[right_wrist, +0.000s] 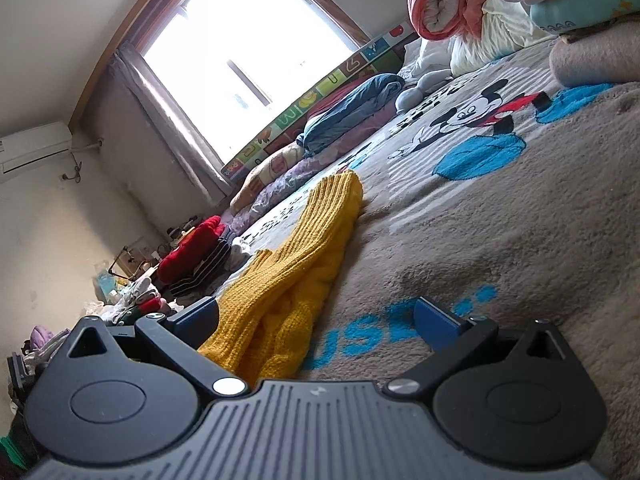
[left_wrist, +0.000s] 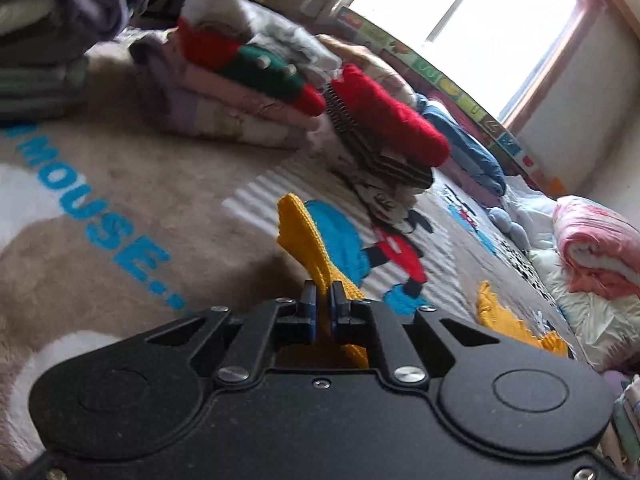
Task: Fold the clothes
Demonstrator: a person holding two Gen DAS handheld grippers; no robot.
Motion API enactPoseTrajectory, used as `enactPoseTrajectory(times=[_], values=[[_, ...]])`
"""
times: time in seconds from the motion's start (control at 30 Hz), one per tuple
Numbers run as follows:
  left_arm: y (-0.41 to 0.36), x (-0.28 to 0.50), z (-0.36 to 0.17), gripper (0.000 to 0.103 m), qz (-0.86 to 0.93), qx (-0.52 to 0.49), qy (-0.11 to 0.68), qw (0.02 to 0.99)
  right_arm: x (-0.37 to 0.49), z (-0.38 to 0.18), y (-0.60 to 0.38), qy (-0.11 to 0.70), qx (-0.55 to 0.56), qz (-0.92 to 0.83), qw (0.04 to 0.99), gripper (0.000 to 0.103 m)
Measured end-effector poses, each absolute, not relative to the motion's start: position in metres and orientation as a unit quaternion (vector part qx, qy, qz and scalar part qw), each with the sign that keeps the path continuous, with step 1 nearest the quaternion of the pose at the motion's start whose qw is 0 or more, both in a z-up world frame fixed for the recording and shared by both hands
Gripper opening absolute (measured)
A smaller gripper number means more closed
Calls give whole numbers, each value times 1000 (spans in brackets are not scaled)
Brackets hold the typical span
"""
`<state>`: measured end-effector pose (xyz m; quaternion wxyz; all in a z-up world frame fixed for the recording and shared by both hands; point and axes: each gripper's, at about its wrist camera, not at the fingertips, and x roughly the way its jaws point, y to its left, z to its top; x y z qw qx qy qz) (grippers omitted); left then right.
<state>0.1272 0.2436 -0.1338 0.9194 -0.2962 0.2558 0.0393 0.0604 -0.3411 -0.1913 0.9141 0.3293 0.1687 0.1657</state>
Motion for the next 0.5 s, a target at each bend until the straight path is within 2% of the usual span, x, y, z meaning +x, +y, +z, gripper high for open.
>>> enactPoseTrajectory(times=[0.13, 0.2, 0.47, 0.5], values=[[250, 131, -151, 6, 62, -314, 286, 903, 60, -192, -340, 169, 329, 165, 914, 103], [256, 129, -157, 12, 68, -335, 286, 895, 60, -192, -340, 170, 328, 165, 914, 103], [268, 116, -154, 13, 98, -394, 267, 874, 61, -188, -336, 182, 316, 158, 918, 103], [270, 114, -153, 10, 102, -400, 264, 871, 61, -187, -336, 185, 314, 156, 918, 103]])
